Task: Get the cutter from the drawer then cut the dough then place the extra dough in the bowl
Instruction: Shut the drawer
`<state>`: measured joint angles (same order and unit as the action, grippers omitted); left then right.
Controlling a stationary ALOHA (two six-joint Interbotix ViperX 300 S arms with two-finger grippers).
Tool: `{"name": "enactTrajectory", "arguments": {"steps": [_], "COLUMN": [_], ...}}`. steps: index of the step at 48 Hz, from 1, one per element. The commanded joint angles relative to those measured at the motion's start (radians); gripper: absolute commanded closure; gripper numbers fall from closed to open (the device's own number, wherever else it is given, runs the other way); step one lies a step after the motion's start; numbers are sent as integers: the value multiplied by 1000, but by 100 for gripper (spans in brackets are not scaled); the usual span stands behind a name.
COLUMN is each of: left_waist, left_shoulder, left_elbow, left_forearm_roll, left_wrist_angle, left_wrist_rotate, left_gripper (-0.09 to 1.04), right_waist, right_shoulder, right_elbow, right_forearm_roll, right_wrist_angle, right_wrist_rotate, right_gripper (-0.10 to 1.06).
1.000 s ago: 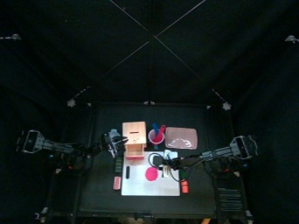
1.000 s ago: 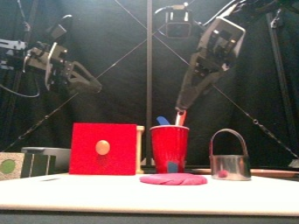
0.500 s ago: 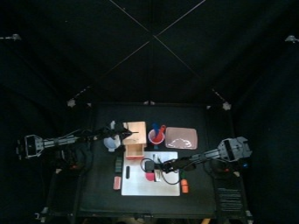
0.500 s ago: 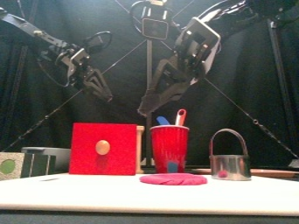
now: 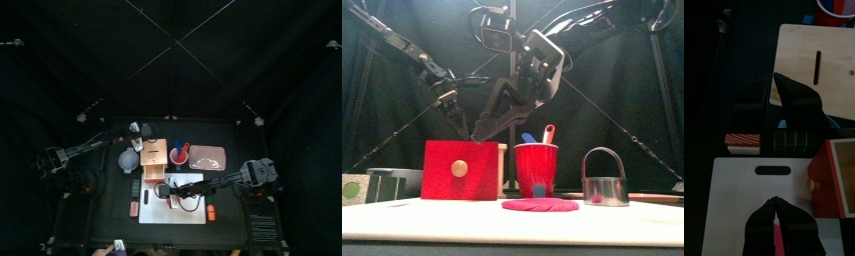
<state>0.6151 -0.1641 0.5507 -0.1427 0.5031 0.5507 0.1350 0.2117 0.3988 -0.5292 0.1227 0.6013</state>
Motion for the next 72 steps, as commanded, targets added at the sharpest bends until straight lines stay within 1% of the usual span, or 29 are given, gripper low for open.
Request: {"name": "enactTrajectory", "arguments": {"steps": [1,12,17,24,36,49,57,72], "left_waist": [11,31,35,35,34,28,18,-11], "left_shoulder": [64,213,261,296,301,307,324,344], "left_elbow": [-104,-239,-284,-319,-308,-295,-302,-316], "left_forearm_roll": [34,63,60,60,60,61,66,69], "left_wrist_angle": [21,95,127,175,195,187,179,169], "left_wrist_rotate": [14,61,81,92,106,114,115,117], "left_gripper": [36,43,43,43,44,44,44,44], "right_waist": [-6,-2,-3,-6,-21,-67,-80,-86], "right_shoulder": [-14,37,54,71,118,164,170,172], "right_elbow": [-29,-63,-78,-103,-158,-212,-230,-233], "right_forearm_roll": [5,28,29,29,23,20,20,6], "right_wrist_angle": [-6,-6,-5,-2,15,71,75,86], "right_wrist_rotate": [9,9,9,3,-2,-2,-6,-5], "right_gripper": [86,86,86,86,86,86,86,86]}}
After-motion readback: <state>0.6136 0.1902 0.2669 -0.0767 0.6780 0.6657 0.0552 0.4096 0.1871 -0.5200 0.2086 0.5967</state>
